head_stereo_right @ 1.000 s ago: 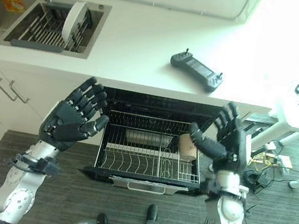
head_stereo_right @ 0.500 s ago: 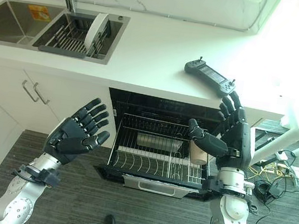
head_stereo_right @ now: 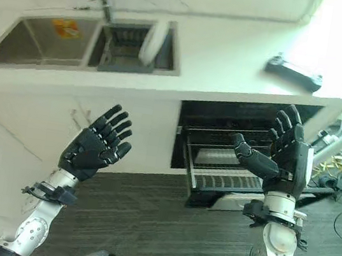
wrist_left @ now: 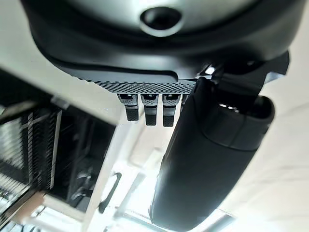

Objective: Place the dishes in the dishwasher.

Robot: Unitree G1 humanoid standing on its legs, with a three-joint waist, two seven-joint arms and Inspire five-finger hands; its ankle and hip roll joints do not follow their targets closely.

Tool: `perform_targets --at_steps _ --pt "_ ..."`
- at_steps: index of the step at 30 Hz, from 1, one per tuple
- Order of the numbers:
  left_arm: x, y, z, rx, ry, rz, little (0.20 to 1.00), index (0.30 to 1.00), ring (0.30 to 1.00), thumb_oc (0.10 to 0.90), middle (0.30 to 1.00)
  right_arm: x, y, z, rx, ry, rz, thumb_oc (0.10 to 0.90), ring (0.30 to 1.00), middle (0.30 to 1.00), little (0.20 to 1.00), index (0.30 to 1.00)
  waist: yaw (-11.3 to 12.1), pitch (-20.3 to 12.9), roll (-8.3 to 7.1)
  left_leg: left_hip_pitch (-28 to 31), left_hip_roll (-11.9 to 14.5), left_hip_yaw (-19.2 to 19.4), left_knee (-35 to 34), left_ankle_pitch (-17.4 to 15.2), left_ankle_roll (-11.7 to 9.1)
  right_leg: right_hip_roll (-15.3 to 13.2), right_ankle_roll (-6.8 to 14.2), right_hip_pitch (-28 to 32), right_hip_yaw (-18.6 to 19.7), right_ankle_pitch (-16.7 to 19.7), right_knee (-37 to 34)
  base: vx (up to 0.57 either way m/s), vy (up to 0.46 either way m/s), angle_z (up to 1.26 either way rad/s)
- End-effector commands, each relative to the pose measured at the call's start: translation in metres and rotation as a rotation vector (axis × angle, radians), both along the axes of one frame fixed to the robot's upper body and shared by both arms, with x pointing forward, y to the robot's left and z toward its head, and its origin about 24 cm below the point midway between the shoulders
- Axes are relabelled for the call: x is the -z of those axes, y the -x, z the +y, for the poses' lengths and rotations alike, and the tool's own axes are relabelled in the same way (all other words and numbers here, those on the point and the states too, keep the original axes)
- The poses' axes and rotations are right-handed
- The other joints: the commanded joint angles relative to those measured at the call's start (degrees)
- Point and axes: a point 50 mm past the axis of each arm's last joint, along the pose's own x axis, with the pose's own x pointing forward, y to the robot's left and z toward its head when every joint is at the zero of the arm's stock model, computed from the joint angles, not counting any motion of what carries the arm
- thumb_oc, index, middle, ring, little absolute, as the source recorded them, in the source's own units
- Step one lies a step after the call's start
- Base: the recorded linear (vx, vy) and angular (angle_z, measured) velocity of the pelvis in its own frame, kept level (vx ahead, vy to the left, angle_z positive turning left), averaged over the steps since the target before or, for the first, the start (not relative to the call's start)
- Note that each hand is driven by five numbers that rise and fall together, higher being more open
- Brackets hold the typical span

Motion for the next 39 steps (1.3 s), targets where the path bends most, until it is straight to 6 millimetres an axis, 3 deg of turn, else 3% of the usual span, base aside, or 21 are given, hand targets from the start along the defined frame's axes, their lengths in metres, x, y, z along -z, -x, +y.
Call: perform_targets --at_steps 1,2,3,4,5,6,10,15,21,24,26,28,30,31,32,33,36,39 --pt "-0.047 0.009 0.004 0.001 0.03 -0.239 0.9 0.9 0.9 0.8 0.9 -0.05 -0.004 0.006 -0.034 0.121 -0.227 0.8 0.9 0.9 0.9 0.9 2.5 -1.8 1.18 14.1 4.8 -4.5 -21.2 6.2 -6.9 3.0 8.4 3.7 -8.8 -5.9 2.5 0.06 0.92 0.47" --pt "-0.048 0.01 0.007 -0.013 -0.002 -0.236 0.9 0.9 0.9 0.8 0.9 -0.047 -0.009 0.014 -0.054 0.114 -0.218 0.8 0.9 0.9 0.9 0.9 3.9 -1.7 1.08 14.5 4.6 -2.4 -21.2 5.4 -6.0 2.5 8.9 4.2 -12.7 -5.0 2.5 0.05 0.646 -0.42" --pt "-0.05 0.01 0.007 -0.012 -0.037 -0.252 0.9 0.9 0.9 0.8 0.9 -0.045 -0.011 0.018 -0.073 0.1 -0.212 0.8 0.9 0.9 0.9 0.9 4.2 -1.8 1.35 14.7 4.9 -1.9 -21.2 5.2 -5.5 5.1 8.4 4.9 -13.9 -6.9 2.5 0.05 0.478 -0.93" --pt "-0.06 0.011 0.0 0.017 -0.122 -0.334 0.9 0.9 0.9 0.8 0.9 -0.043 -0.008 0.016 -0.067 0.107 -0.199 0.8 0.9 0.9 0.9 0.9 3.0 -2.6 0.82 13.3 3.7 -2.9 -21.2 5.5 -5.0 12.7 6.3 3.8 -11.0 -14.5 2.5 0.03 0.315 -0.54" --pt "-0.068 0.014 -0.004 0.006 -0.173 -0.388 0.9 0.9 0.9 0.8 0.9 -0.044 -0.007 0.015 -0.072 0.121 -0.196 0.8 0.9 0.9 0.9 0.9 2.9 -2.5 -0.29 13.3 3.1 -1.9 -21.2 5.4 -5.0 14.3 6.0 2.4 -11.7 -16.4 2.5 0.02 0.158 0.23" --pt "-0.072 0.013 -0.006 -0.001 -0.202 -0.411 0.9 0.9 0.9 0.8 0.9 -0.044 -0.005 0.012 -0.078 0.106 -0.2 0.8 0.9 0.9 0.9 0.9 2.3 -2.4 -1.28 13.2 2.4 -1.8 -21.2 5.0 -4.9 15.8 6.1 0.1 -10.1 -17.1 2.5 0.01 0.004 0.28" --pt "-0.074 0.012 -0.008 -0.005 -0.249 -0.419 0.9 0.9 0.9 0.8 0.9 -0.044 -0.004 0.01 -0.105 0.101 -0.209 0.8 0.9 0.9 0.9 0.9 1.8 -2.4 -2.44 13.3 1.7 -2.0 -21.2 4.3 -4.2 17.4 6.2 -2.3 -8.4 -16.7 2.5 0.02 -0.12 0.0" --pt "-0.074 0.013 -0.012 0.009 -0.276 -0.42 0.9 0.9 0.9 0.8 0.9 -0.046 -0.007 0.013 -0.122 0.085 -0.222 0.8 0.9 0.9 0.9 0.9 2.3 -3.0 -2.56 13.6 2.4 -1.4 -21.2 4.4 -4.2 18.8 5.5 -1.7 -8.1 -19.8 2.5 0.05 -0.224 0.12" --pt "-0.073 0.014 -0.014 0.001 -0.275 -0.424 0.9 0.9 0.9 0.8 0.9 -0.048 -0.012 0.017 -0.143 0.086 -0.217 0.8 0.9 0.9 0.9 0.9 1.3 -4.1 -1.47 14.5 5.4 -0.2 -21.2 5.9 -6.3 22.1 2.3 -0.5 -6.4 -22.9 2.5 0.08 -0.312 0.08" --pt "-0.071 0.014 -0.015 -0.013 -0.272 -0.432 0.9 0.9 0.9 0.8 0.9 -0.046 -0.012 0.017 -0.168 0.065 -0.212 0.8 0.9 0.9 0.9 0.9 0.3 -4.3 -1.24 16.2 5.6 0.0 -21.2 7.1 -7.6 24.2 0.9 -0.6 -4.4 -23.5 2.5 0.08 -0.381 -0.03" --pt "-0.071 0.013 -0.015 -0.016 -0.267 -0.431 0.9 0.9 0.9 0.8 0.9 -0.046 -0.011 0.018 -0.18 0.067 -0.211 0.8 0.9 0.9 0.9 0.9 0.1 -4.2 -1.46 18.2 4.9 0.2 -21.2 11.2 -8.2 24.8 0.1 -0.2 -3.4 -23.7 2.5 0.1 -0.279 -0.13" --pt "-0.069 0.013 -0.017 -0.011 -0.269 -0.428 0.9 0.9 0.9 0.8 0.9 -0.045 -0.01 0.02 -0.185 0.083 -0.21 0.8 0.9 0.9 0.9 0.9 0.4 -3.6 -2.7 19.7 4.0 0.3 -19.4 16.9 -8.8 24.6 -1.1 0.6 -2.2 -23.8 2.5 0.12 -0.316 -0.28" --pt "-0.067 0.013 -0.02 -0.004 -0.269 -0.422 0.9 0.9 0.9 0.8 0.9 -0.043 -0.008 0.021 -0.202 0.085 -0.208 0.8 0.9 0.9 0.9 0.9 0.2 -2.8 -2.94 16.7 4.2 1.1 -11.4 17.7 -9.0 25.0 -2.0 1.5 -2.0 -23.9 2.5 0.09 -0.252 -0.34" --pt "-0.066 0.012 -0.022 0.005 -0.272 -0.419 0.9 0.9 0.9 0.8 0.9 -0.043 -0.007 0.022 -0.2 0.083 -0.208 0.8 0.9 0.9 0.9 0.9 0.3 -2.6 -2.97 15.2 3.7 0.7 -11.0 17.2 -8.7 25.0 -1.9 1.8 -2.1 -23.9 2.5 0.08 -0.141 -0.15" --pt "-0.065 0.012 -0.023 0.013 -0.278 -0.418 0.9 0.9 0.9 0.8 0.9 -0.042 -0.007 0.023 -0.2 0.077 -0.205 0.8 0.9 0.9 0.9 0.9 0.4 -2.3 -2.85 14.2 2.5 0.1 -13.1 16.0 -7.8 25.2 -1.6 2.2 -1.8 -24.0 2.5 0.15 -0.056 -0.08" --pt "-0.062 0.014 -0.022 0.019 -0.277 -0.407 0.9 0.9 0.9 0.8 0.9 -0.041 -0.009 0.026 -0.209 0.071 -0.198 0.8 0.9 0.9 0.9 0.9 0.8 -2.1 -2.25 14.5 0.7 0.2 -19.8 15.8 -7.0 25.7 -0.9 2.8 -1.4 -24.5 2.5 0.19 0.012 -0.11" --pt "-0.059 0.014 -0.023 0.008 -0.273 -0.396 0.9 0.9 0.9 0.8 0.9 -0.038 -0.014 0.033 -0.23 0.071 -0.184 0.8 0.9 0.9 0.9 0.9 1.2 -1.5 0.52 7.9 2.7 -1.2 -21.2 14.2 -7.5 28.7 -0.6 4.3 -1.1 -26.0 2.5 0.16 0.088 -0.18" --pt "-0.06 0.016 -0.022 -0.017 -0.27 -0.411 0.9 0.9 0.9 0.8 0.9 -0.04 -0.013 0.035 -0.264 0.08 -0.197 0.8 0.9 0.9 0.9 0.9 2.2 -1.2 2.23 0.6 3.4 -5.6 -21.2 17.0 -8.8 31.4 -1.0 6.9 0.3 -28.0 2.5 0.19 0.079 -0.04"
